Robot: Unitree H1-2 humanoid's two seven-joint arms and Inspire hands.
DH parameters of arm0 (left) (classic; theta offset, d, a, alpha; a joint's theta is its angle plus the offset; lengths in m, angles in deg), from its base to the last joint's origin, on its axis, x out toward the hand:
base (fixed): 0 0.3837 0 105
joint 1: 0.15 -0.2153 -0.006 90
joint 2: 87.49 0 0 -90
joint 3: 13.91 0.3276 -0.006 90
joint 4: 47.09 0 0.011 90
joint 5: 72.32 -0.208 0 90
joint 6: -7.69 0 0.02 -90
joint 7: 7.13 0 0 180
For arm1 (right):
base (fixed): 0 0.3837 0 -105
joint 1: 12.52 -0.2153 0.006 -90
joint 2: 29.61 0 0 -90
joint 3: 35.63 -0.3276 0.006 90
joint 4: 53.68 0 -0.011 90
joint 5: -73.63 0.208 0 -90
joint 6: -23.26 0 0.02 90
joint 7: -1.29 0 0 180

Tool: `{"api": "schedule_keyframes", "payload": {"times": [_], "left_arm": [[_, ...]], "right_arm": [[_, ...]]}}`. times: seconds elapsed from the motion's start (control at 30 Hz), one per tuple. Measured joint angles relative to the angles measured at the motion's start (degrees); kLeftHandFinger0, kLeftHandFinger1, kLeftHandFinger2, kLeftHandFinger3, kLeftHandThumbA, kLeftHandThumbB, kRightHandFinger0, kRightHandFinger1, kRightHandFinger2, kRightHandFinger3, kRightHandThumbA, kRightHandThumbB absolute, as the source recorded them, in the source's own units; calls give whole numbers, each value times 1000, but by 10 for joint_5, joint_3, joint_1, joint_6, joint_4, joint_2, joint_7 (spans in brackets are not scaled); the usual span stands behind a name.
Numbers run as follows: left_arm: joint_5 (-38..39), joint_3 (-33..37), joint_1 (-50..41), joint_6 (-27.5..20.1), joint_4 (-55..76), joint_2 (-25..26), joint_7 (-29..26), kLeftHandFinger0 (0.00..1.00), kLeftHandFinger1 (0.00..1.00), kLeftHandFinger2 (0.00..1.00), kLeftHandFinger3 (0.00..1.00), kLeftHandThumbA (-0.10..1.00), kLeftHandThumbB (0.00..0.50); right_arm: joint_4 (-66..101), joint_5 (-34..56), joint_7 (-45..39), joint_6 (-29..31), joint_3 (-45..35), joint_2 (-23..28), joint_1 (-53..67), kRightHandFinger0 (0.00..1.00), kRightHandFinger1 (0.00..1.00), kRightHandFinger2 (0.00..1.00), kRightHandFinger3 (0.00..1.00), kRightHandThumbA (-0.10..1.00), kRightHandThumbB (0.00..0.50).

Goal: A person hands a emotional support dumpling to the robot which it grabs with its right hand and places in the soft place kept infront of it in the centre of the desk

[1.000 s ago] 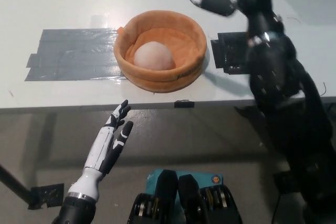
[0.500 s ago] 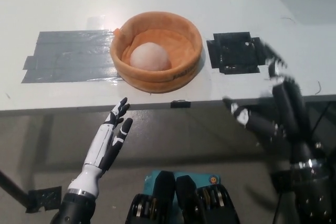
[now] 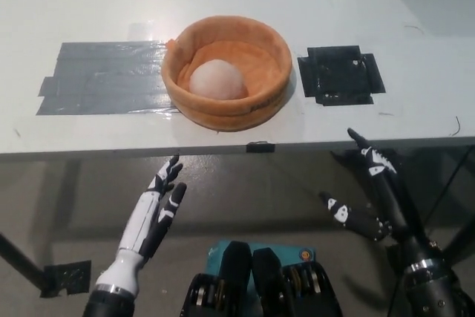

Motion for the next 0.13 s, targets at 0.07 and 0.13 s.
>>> {"api": "schedule_keyframes", "payload": {"times": [0.07, 0.13], "left_arm": [[0, 1, -8, -1, 0, 0, 0, 1000, 1000, 1000, 1000, 1000, 0], [0, 2, -14, -1, 0, 0, 0, 1000, 1000, 1000, 1000, 1000, 0]], "right_arm": [[-3, 5, -3, 4, 1, -1, 10, 1000, 1000, 1000, 1000, 724, 243], [-4, 12, -7, 6, 1, -2, 19, 1000, 1000, 1000, 1000, 708, 237]]}}
